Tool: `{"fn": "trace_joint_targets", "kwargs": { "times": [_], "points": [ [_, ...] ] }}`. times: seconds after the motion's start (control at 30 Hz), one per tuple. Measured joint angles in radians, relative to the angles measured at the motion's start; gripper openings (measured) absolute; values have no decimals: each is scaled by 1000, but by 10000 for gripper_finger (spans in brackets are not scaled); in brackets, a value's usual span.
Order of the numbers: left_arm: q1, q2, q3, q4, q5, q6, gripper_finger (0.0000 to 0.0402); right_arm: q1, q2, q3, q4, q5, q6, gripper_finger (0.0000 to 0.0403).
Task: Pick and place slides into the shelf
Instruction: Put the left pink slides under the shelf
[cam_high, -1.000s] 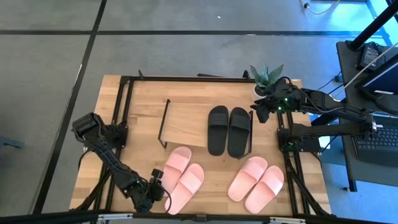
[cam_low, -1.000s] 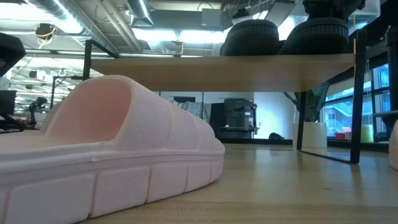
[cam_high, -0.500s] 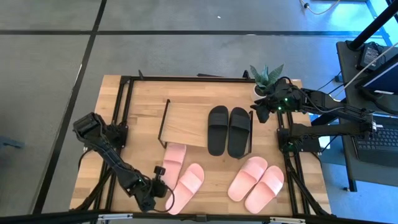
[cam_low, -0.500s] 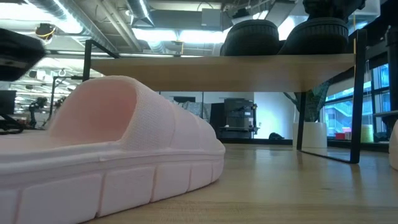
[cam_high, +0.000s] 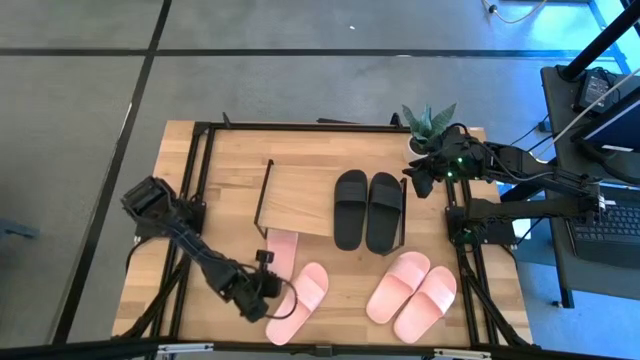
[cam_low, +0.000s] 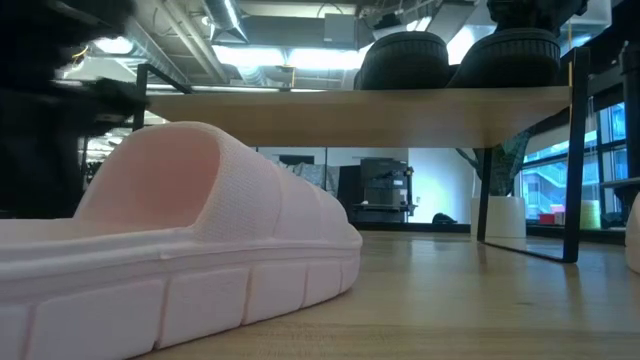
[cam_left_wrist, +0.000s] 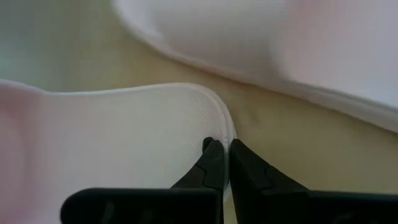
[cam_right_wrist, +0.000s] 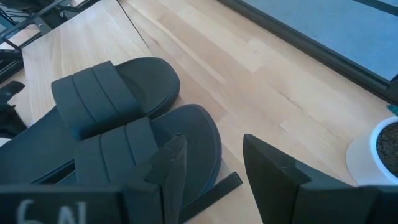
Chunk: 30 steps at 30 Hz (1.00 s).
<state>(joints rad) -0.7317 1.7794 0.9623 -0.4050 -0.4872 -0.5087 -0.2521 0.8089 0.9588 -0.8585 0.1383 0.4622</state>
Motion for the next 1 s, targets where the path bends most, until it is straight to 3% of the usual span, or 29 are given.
{"fn": "trace_joint_targets", "kwargs": {
  "times": [0.53,1.0],
  "points": [
    [181,-2,2,-80,-2,74,0,0,0,0,0,-8,-52,159],
    [212,-30,0,-244,-3,77,13,0,0,0,1,-9,-78,159]
  ]
}}
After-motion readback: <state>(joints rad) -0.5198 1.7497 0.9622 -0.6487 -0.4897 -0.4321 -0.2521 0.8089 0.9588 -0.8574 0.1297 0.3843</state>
